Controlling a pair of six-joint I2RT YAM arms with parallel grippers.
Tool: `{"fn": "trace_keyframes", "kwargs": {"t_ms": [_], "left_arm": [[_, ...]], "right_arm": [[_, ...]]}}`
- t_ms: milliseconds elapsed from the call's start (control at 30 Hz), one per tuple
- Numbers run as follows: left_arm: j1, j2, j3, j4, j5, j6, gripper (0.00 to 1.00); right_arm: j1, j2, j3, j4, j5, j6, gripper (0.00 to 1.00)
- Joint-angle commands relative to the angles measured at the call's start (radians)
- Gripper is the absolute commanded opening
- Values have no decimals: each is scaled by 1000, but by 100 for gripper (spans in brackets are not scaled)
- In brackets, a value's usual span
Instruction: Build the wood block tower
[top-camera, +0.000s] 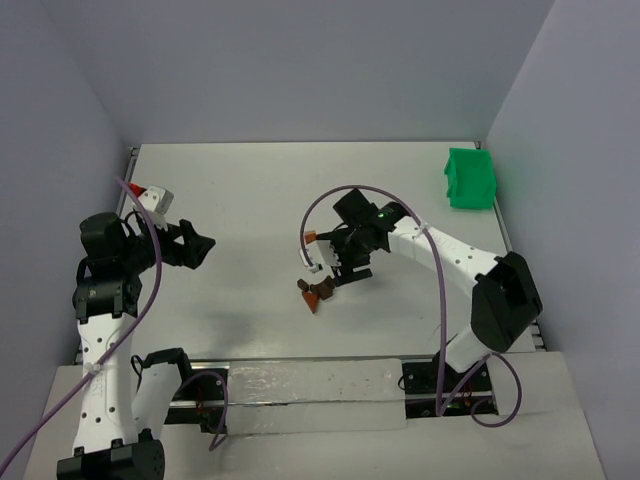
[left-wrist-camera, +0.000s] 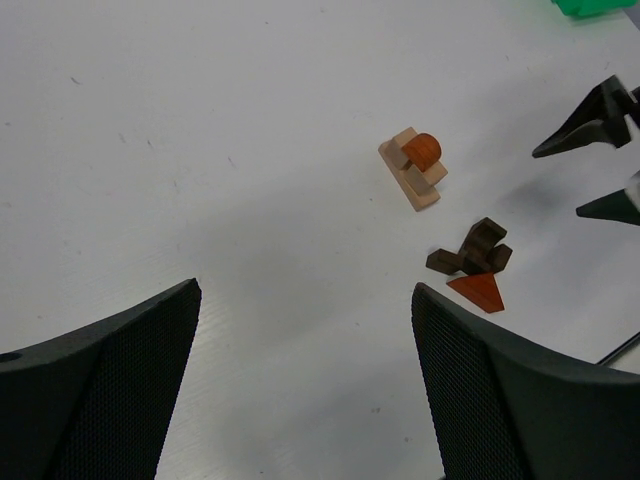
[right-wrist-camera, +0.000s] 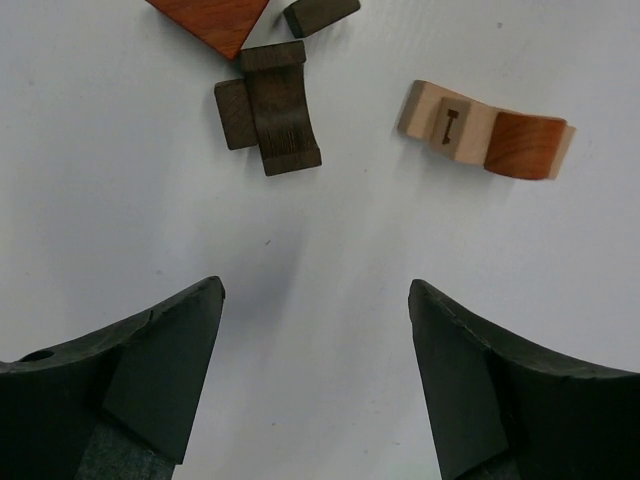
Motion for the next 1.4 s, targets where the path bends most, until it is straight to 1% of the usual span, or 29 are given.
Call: {"fn": "trace_keyframes", "kwargs": {"t_ms": [0,133,267,433,667,1000,1233,1367], "left_arm": [[7,-3,3,14,38,16,92],[6,9,2,16,36,15,92],[6,14,0,18,33,14,92],[6,25,1,19,27,12,92],[7,26,0,21,16,10,92],[7,27,0,22,11,10,92],[6,25,0,22,11,11,92],[7,22,2,22,10,11,92]], "right_arm": [[22,86,26,11,-22,-96,78],[34,172,57,-4,-39,-90,71],[47,234,56,14,-43,-82,68],[71,275,51,62,-31,-67,69],[82,342,97,81,-19,-47,68],[119,381,112,87,-7,-20,59],[148,392,94,89,6,-20,58],[155,393,83,84,24,-22,50]]}}
